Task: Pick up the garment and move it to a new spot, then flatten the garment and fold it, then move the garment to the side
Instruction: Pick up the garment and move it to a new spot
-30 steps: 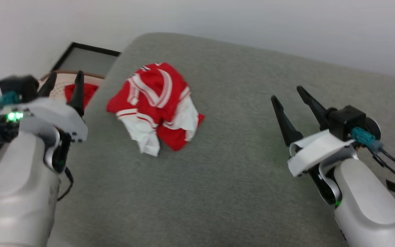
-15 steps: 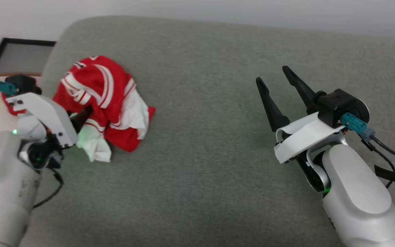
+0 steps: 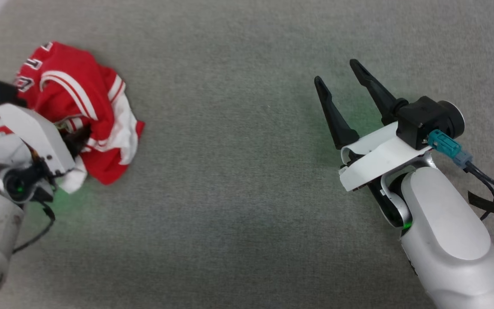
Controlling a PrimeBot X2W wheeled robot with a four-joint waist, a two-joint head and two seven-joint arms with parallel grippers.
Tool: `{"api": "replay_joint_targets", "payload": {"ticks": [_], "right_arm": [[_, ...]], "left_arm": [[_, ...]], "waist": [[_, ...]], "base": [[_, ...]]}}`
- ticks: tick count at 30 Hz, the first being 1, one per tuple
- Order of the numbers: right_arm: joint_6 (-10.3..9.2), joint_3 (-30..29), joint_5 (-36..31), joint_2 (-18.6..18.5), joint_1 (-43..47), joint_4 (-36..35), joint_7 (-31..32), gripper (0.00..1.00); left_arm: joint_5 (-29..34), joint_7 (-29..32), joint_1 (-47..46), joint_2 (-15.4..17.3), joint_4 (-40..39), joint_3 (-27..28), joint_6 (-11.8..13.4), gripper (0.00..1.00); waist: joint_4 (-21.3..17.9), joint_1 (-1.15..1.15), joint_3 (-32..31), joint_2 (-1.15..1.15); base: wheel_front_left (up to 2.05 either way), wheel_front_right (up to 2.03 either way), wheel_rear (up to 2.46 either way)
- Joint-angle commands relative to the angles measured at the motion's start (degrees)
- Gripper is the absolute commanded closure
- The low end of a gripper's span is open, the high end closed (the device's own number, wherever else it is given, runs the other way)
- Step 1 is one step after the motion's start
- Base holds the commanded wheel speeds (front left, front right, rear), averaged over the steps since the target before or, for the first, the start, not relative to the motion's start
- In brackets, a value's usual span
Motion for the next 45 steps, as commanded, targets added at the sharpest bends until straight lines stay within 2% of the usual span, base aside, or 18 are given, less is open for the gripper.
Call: {"api": "replay_joint_targets", "payload": {"ticks": [1, 7, 8, 9, 11, 18, 23, 29, 37, 45], "right_arm": [[-0.08, -0.05, -0.59, 0.18, -1.15, -0.48, -0.28, 0.0], [-0.08, -0.16, -1.1, 0.64, -1.57, -1.32, -0.28, 0.0], [-0.08, -0.17, -1.13, 0.69, -1.63, -1.36, -0.28, 0.0], [-0.08, -0.2, -0.99, 0.72, -1.59, -1.32, -0.28, 0.0], [-0.08, -0.16, -0.61, 0.84, -1.15, -0.88, -0.28, 0.0], [-0.08, -0.12, -0.08, 0.63, 0.93, -0.15, -0.28, 0.0], [-0.08, -1.64, 0.68, 0.31, 3.27, -0.3, -0.28, 0.0], [-0.08, -5.31, 1.63, 0.55, 7.78, -1.57, -0.28, 0.0], [-0.08, -11.39, 2.21, 2.05, 13.11, -5.52, -0.27, 0.0], [-0.08, -17.12, 2.87, 3.26, 17.86, -9.3, -0.19, 0.0]], "left_arm": [[-0.2, 0.23, 0.4, -1.87, 1.65, -2.05, 0.15, 0.0], [-0.75, -0.07, 0.56, -3.47, 4.1, -5.86, 0.15, 0.0], [-1.26, -0.18, 0.57, -3.83, 4.02, -6.46, 0.15, 0.05], [-1.74, -0.35, 0.71, -4.23, 3.9, -6.94, 0.14, 0.5], [-3.67, -0.6, 1.5, -4.84, 2.54, -8.35, -0.04, 1.0], [-3.89, -7.83, -0.27, -0.94, 0.89, -10.49, -0.13, 1.0], [-6.12, -12.27, -2.33, 0.24, -1.24, -10.11, 0.01, 1.0], [-11.61, -15.13, -2.89, 0.06, -8.28, -9.14, 0.01, 1.0], [-12.56, -14.82, -5.07, 0.5, -19.3, -13.08, 0.01, 1.0], [-13.99, -14.63, -10.43, -2.52, -28.2, -15.33, 0.01, 1.0]], "waist": [[-2.46, 0.0, 2.91, 0.0], [-2.8, 0.0, 2.9, 0.0], [-2.75, 0.0, 2.71, 0.0], [-2.64, 0.0, 2.4, 0.0], [-2.26, 0.0, 1.2, 0.0], [-2.09, 0.0, -2.8, 0.0], [-2.07, 0.0, -5.66, 0.0], [-3.39, 0.0, -9.26, 0.0], [-8.99, 0.0, -10.53, 0.0], [-16.14, 0.0, -10.24, 0.0]], "base": [[0.0, 0.0, 0.0], [0.0, 0.0, 0.0], [0.0, 0.0, 0.0], [0.0, 0.0, 0.0], [0.0, 0.0, 0.0], [0.0, 0.0, 0.0], [0.0, 0.0, 0.0], [0.0, 0.0, 0.0], [0.0, 0.0, 0.0], [0.0, 0.0, 0.0]]}}
